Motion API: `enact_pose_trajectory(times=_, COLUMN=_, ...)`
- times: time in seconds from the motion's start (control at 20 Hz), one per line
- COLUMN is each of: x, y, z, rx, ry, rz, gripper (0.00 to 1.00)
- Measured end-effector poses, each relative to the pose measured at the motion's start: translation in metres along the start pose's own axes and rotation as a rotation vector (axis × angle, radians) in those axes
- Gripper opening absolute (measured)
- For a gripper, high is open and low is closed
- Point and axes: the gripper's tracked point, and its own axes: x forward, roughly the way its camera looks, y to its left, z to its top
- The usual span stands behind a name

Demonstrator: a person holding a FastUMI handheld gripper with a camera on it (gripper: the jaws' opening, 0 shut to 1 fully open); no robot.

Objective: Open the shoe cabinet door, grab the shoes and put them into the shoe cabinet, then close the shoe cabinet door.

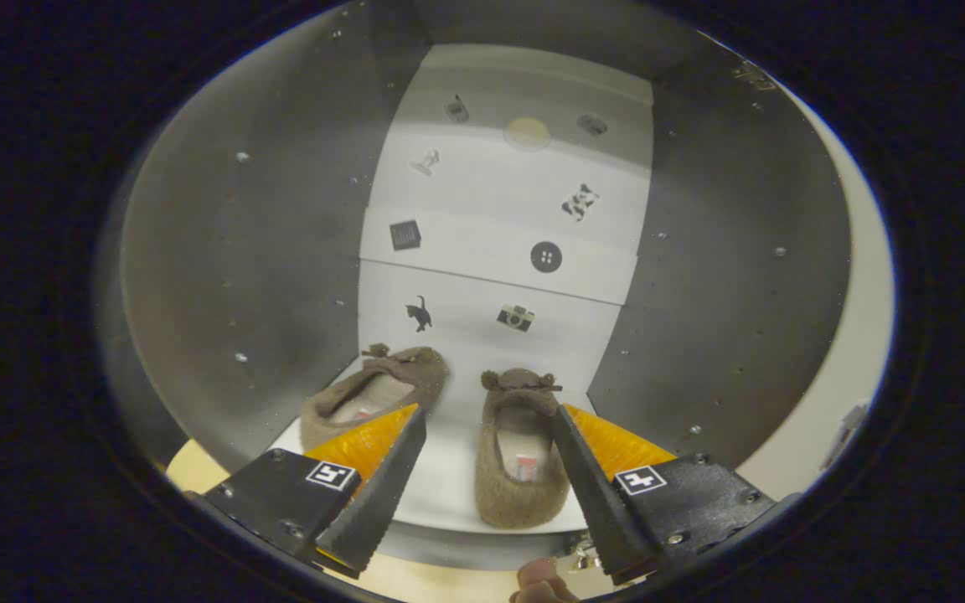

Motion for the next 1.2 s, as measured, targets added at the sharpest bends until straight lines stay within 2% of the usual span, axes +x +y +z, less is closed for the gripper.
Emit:
enact_pose_trajectory(times=0.15, x=-0.061, y=-0.002, z=0.005, rx=0.079, ry=-0.036, rz=0.003, gripper=0.98)
enact_pose_trajectory(times=0.3, x=-0.129, y=-0.018, z=0.018, rx=0.064, ry=-0.097, rz=-0.052, gripper=0.97)
enact_pose_trajectory(times=0.4, x=-0.177, y=-0.024, z=0.026, rx=0.054, ry=-0.126, rz=-0.06, gripper=0.98)
enact_pose_trajectory(times=0.85, x=-0.332, y=-0.037, z=0.021, rx=0.1, ry=-0.197, rz=0.089, gripper=1.0)
enact_pose_trajectory(times=1.2, x=-0.436, y=-0.087, z=0.01, rx=0.042, ry=-0.339, rz=0.06, gripper=1.0)
